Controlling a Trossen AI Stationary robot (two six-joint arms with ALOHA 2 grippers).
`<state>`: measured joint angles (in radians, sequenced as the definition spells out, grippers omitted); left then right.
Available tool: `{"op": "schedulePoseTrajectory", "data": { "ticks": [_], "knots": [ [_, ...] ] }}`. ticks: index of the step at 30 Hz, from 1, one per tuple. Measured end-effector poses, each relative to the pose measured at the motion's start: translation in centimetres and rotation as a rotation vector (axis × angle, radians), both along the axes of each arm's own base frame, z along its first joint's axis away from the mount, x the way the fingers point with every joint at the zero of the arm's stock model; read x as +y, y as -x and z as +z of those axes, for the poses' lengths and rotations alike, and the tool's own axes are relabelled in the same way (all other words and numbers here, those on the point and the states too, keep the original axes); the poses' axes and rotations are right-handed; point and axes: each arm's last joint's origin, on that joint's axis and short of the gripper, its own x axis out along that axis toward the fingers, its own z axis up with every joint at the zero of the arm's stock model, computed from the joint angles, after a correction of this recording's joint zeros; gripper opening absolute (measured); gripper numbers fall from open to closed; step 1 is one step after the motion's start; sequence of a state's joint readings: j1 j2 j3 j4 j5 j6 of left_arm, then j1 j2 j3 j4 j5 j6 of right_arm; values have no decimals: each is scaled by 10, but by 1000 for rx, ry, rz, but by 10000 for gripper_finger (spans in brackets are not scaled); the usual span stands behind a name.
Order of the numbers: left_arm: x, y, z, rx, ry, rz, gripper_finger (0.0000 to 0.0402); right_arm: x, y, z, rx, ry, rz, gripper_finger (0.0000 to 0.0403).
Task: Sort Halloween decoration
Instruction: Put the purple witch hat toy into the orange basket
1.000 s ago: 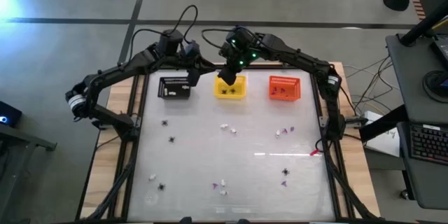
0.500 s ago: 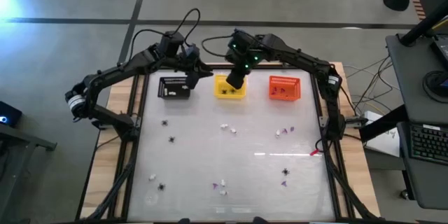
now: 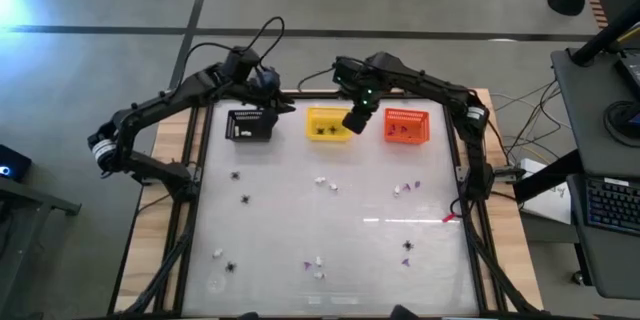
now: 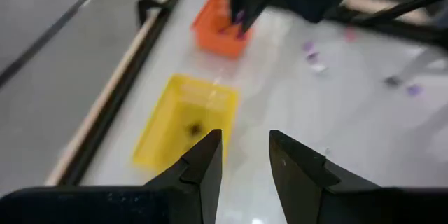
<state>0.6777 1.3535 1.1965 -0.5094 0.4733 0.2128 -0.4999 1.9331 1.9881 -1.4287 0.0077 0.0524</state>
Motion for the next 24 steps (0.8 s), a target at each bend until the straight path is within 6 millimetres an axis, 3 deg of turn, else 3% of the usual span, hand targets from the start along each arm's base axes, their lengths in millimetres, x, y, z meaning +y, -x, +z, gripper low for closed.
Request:
{"op": "schedulePoseTrajectory", "data": {
  "ticks": [13,24],
  "knots": [
    [-16,26,9,125,-47,53,103,-9,26,-59,228,-78,-111,32],
    [-22,34,7,197,-26,77,103,-7,61,-68,301,-62,-199,32]
  ]
}}
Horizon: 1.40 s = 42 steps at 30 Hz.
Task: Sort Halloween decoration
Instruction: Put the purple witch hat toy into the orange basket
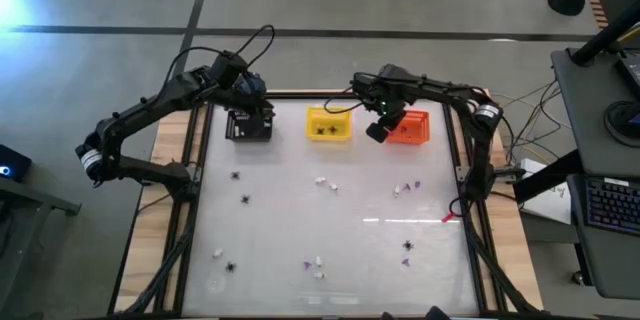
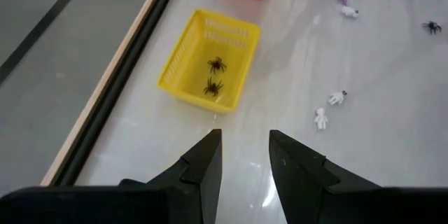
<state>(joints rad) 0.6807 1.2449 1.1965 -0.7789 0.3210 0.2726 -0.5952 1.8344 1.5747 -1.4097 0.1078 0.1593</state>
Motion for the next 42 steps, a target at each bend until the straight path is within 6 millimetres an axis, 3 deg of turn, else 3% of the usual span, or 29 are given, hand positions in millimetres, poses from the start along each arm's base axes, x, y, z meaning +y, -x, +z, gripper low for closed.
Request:
{"op": "schedulePoseTrajectory", "data": {
  "ticks": [8,15,20,42],
  "knots": [
    [0,0,0,3,4,2,103,-1,36,-14,7,-8,-51,51],
    [0,1,0,5,7,3,103,-5,53,-22,-25,10,-72,54],
    [-1,1,0,3,24,19,103,-10,58,-24,-33,11,-67,45],
    [-6,7,1,74,102,39,103,-15,59,-24,-50,40,-93,75]
  ]
}}
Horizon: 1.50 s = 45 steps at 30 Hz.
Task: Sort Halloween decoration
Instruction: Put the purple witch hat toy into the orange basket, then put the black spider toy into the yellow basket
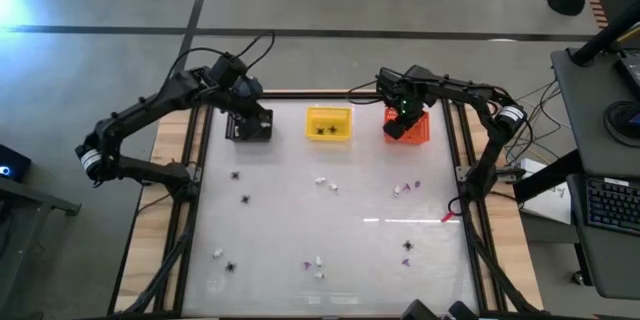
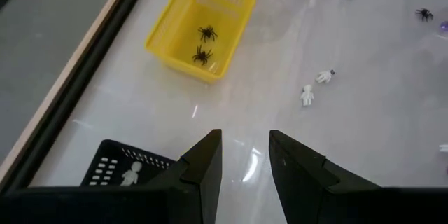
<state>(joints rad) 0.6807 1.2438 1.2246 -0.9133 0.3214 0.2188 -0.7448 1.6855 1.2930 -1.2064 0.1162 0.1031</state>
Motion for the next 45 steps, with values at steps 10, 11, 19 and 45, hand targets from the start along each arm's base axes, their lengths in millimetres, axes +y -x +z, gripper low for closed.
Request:
{"op": "schedulePoseTrajectory", "data": {
  "ticks": [10,11,19,45],
  "knots": [
    [-5,6,34,5,-2,-7,103,1,1,0,3,-15,-3,75],
    [-5,7,35,2,-6,-9,103,1,1,0,3,-15,-6,75],
    [-6,8,35,15,-16,-30,103,2,1,0,7,-21,-2,77],
    [-28,28,24,235,190,-19,103,16,-11,40,-119,-14,-23,77]
  ]
}}
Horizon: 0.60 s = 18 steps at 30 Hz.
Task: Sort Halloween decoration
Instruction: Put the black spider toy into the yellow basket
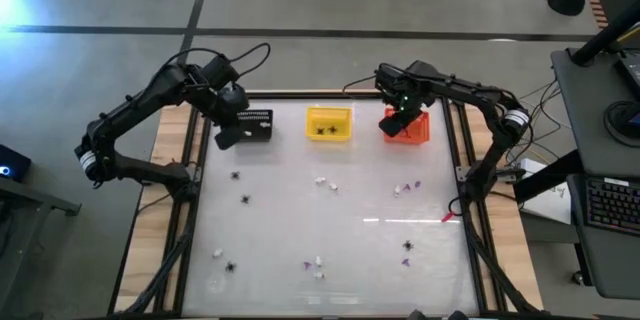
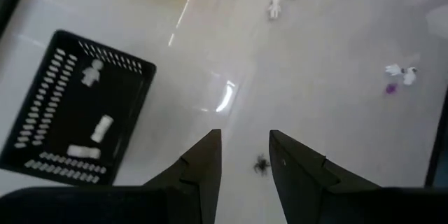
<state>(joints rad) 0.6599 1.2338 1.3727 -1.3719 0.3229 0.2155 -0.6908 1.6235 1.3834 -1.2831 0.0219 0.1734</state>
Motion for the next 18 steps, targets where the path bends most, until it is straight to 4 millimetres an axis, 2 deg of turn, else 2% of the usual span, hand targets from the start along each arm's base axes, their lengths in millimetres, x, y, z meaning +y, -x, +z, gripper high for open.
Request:
{"op": "schedulePoseTrajectory", "data": {
  "ticks": [12,18],
  "knots": [
    [-41,11,18,-94,25,17,103,47,5,46,-129,83,-7,77],
    [-53,16,24,-148,4,0,103,73,13,62,-127,110,-21,77]
  ]
}}
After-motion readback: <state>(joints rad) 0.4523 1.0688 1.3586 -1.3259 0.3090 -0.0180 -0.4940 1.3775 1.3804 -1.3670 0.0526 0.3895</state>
